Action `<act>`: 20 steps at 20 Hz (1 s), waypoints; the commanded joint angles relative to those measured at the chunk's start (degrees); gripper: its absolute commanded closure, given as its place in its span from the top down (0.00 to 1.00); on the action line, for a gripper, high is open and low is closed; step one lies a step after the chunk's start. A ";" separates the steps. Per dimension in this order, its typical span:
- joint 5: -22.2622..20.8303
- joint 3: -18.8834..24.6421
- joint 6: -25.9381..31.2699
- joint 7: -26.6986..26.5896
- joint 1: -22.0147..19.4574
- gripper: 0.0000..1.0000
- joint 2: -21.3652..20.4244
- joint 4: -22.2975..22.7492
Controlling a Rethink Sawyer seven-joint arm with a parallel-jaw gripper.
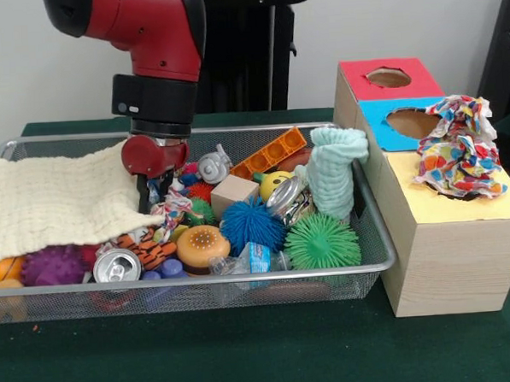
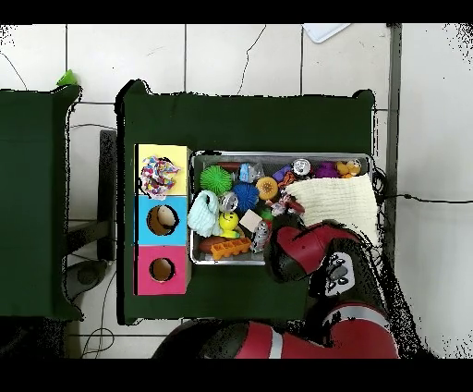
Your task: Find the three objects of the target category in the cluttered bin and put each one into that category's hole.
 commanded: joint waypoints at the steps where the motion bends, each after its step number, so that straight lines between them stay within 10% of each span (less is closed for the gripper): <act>1: 2.65 11.78 12.30 4.55 -6.11 1.00 4.85 3.41; 20: 3.62 18.75 19.21 0.81 -11.28 1.00 3.61 7.05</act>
